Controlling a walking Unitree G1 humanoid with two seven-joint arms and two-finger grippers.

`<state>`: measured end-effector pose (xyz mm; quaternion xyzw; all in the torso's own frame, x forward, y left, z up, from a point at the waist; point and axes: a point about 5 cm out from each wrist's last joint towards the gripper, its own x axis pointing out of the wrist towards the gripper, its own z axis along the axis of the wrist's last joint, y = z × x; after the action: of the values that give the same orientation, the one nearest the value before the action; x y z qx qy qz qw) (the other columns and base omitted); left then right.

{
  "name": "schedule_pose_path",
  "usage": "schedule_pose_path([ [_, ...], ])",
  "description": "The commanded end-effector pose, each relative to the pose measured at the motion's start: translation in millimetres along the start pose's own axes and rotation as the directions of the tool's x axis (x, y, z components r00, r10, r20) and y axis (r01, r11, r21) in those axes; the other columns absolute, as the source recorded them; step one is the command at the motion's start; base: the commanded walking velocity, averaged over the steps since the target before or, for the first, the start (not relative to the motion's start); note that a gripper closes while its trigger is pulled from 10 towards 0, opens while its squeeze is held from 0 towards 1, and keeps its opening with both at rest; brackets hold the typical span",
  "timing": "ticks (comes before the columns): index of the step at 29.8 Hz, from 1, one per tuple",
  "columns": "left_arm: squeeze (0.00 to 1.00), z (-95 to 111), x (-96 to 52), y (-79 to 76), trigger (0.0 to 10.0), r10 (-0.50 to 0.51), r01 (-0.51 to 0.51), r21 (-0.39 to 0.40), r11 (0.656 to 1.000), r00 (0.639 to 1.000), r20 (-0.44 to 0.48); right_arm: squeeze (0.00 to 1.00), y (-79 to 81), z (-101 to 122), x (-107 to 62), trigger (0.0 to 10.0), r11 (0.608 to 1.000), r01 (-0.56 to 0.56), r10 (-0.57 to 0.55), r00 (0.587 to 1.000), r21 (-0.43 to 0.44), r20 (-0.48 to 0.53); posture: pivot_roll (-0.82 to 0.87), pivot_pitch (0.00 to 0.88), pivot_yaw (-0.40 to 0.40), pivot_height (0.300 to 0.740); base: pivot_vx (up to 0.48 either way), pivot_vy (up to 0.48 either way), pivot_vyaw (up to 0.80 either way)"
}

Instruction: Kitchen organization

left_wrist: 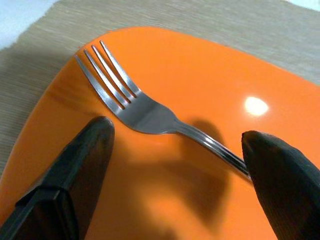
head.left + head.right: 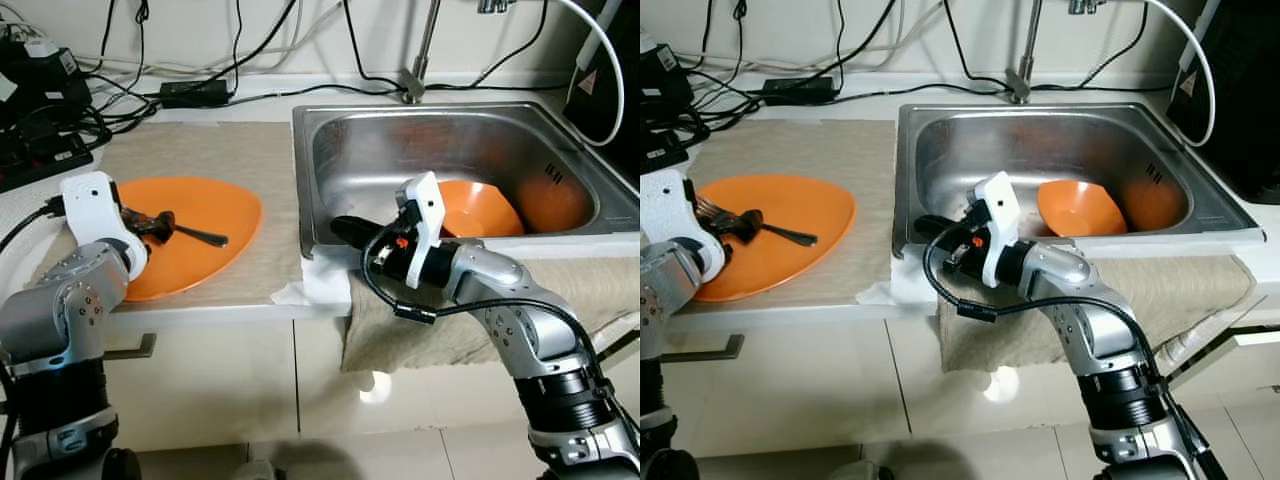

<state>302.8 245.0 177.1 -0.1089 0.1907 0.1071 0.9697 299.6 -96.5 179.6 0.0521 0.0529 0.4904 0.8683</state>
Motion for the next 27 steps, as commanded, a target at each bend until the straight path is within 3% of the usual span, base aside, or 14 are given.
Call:
schedule_pose_path([
  [1,0.0,-3.0,-0.2,-4.9,10.0,-0.016,0.016,-0.013,1.0,0.999,-0.028,0.0,1.1,7.2,1.9,10.0,1.0,-0.016,0.016,1.0,-0.023,0.002,0.11,0.016,0.02,0.74,0.0,0.0,0.0],
  [7,0.0,-14.4,1.8,-10.1,10.0,-0.028,0.026,-0.04,0.999,0.997,-0.071,0.0,3.3,6.3,3.3,10.0,1.0,-0.025,0.025,1.0,-0.018,-0.002,0.11,0.018,0.021,0.74,0.0,0.0,0.0],
  [11,0.0,-23.1,2.2,-22.4,10.0,-0.055,0.05,-0.05,0.997,0.993,-0.103,0.0,4.2,5.6,3.4,10.0,1.0,-0.027,0.027,1.0,-0.013,-0.006,0.1,0.021,0.025,0.74,0.0,0.0,0.0],
  [21,0.0,-27.4,3.6,-38.9,10.0,-0.106,0.098,-0.069,0.993,0.986,-0.126,0.0,2.4,4.0,2.9,10.0,1.0,-0.009,0.009,1.0,-0.008,-0.008,0.09,0.023,0.032,0.74,0.0,0.0,0.0],
  [24,0.0,-14.8,2.5,-37.1,10.0,-0.095,0.096,0.04,0.995,0.995,-0.041,0.0,2.0,4.1,2.9,10.0,1.0,-0.006,0.006,1.0,-0.007,-0.009,0.09,0.025,0.032,0.74,0.0,0.0,0.0],
  [25,0.0,-1.5,1.2,-34.7,10.0,-0.085,0.077,0.15,0.986,0.995,0.049,0.0,1.5,4.1,2.9,10.0,1.0,-0.003,0.003,1.0,-0.006,-0.009,0.09,0.026,0.03,0.74,0.0,0.0,0.0],
  [27,0.0,1.7,1.0,-33.6,10.0,-0.079,0.067,0.17,0.983,0.995,0.068,0.0,1.4,4.0,3.0,10.0,1.0,-0.003,0.003,1.0,-0.005,-0.009,0.09,0.026,0.03,0.74,0.0,0.0,0.0],
])
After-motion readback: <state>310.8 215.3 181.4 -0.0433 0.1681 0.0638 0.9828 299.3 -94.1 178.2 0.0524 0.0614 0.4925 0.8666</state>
